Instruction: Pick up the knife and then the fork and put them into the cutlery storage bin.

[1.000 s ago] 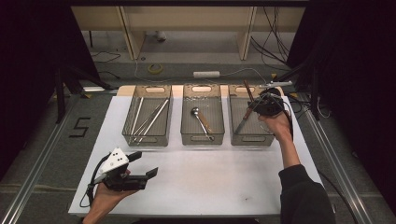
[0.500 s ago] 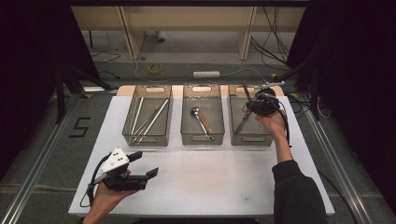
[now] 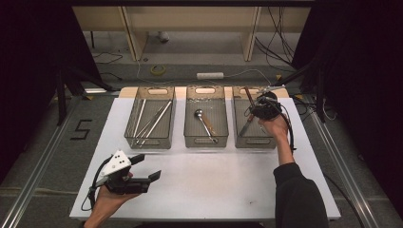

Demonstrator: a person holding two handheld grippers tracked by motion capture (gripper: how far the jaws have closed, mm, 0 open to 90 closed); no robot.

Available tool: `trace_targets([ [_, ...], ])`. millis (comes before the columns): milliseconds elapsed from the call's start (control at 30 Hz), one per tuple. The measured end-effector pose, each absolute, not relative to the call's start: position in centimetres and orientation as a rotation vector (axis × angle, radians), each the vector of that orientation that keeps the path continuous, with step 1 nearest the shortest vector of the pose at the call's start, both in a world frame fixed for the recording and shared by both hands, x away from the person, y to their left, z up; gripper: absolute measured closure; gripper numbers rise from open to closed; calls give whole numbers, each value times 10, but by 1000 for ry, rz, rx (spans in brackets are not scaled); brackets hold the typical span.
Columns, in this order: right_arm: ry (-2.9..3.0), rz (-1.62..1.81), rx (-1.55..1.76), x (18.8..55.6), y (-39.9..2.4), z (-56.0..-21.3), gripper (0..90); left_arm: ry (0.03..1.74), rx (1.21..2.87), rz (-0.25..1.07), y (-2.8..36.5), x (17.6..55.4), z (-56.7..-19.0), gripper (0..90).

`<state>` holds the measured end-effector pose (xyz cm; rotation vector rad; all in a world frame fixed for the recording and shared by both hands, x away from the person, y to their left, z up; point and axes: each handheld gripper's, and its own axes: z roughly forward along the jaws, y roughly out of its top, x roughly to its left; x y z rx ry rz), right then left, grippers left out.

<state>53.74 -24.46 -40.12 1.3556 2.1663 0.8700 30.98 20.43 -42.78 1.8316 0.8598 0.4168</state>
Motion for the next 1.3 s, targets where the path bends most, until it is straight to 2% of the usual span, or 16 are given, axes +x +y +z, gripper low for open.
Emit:
trace_targets([
  [633,2196,766,1431,545,-240,-421,766,862,1822,430,205,309,-427,157],
  [800,2188,781,1477,544,-242,-418,580,866,1819,429,205,309,-427,155],
  [967,2177,897,1470,533,-243,-404,448,876,1803,418,208,310,-426,155],
  [1167,2194,1085,1362,493,-231,-388,346,893,1778,395,211,311,-426,155],
  [1300,2186,1204,1285,457,-226,-381,326,901,1768,390,211,312,-426,155],
])
